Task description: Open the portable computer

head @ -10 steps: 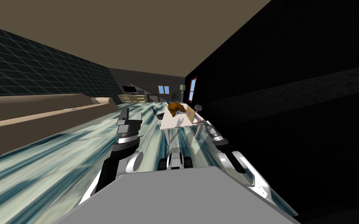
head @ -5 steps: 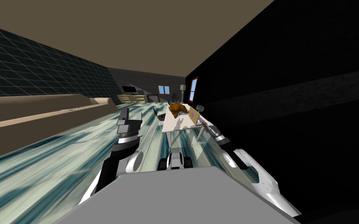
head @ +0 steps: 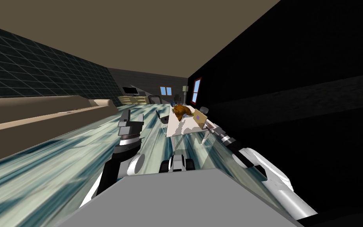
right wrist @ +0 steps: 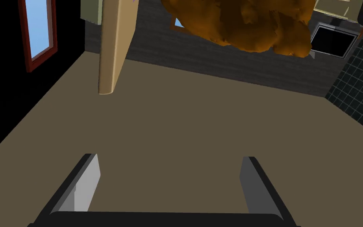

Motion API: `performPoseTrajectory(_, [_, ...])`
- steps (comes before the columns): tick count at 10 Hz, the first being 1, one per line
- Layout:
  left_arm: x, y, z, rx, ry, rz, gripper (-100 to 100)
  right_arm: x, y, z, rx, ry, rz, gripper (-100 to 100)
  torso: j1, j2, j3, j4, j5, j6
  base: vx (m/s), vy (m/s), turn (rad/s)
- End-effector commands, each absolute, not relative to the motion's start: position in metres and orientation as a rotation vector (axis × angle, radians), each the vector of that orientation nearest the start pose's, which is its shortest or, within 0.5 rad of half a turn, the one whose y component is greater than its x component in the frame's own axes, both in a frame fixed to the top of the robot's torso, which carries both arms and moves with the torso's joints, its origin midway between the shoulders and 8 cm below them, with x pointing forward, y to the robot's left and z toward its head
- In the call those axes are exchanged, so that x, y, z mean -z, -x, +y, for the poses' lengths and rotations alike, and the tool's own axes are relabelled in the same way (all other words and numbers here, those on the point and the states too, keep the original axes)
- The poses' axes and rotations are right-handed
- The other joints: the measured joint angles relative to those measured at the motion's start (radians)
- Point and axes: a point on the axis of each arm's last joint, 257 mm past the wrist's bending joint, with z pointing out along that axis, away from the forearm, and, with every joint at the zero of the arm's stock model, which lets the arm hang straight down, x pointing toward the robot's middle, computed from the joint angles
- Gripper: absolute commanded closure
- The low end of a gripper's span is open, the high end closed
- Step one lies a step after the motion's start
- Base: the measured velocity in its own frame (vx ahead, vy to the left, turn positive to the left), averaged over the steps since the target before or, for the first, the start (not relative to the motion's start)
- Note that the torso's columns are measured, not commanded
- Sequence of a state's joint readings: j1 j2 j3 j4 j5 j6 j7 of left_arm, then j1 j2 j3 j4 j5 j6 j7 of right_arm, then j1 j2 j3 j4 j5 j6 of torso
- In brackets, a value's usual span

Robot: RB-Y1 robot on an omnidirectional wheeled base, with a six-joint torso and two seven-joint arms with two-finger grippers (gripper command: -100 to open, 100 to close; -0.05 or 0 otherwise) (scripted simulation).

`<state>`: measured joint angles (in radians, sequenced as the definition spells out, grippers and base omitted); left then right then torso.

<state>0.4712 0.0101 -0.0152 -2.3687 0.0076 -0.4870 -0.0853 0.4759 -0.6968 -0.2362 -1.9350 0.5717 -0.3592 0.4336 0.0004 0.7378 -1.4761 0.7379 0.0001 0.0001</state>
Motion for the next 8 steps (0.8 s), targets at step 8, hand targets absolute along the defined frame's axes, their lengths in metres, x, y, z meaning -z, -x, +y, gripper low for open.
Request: performPoseTrajectory(8, [-0.070,-0.329,0.267,1.275,0.545,0.562,0,0.130,-0.432,-0.488,0.554,0.839,1.539,-100,-0.001,0.001,0.001,0.000,0.000,0.000,0.086,0.093,-0.007])
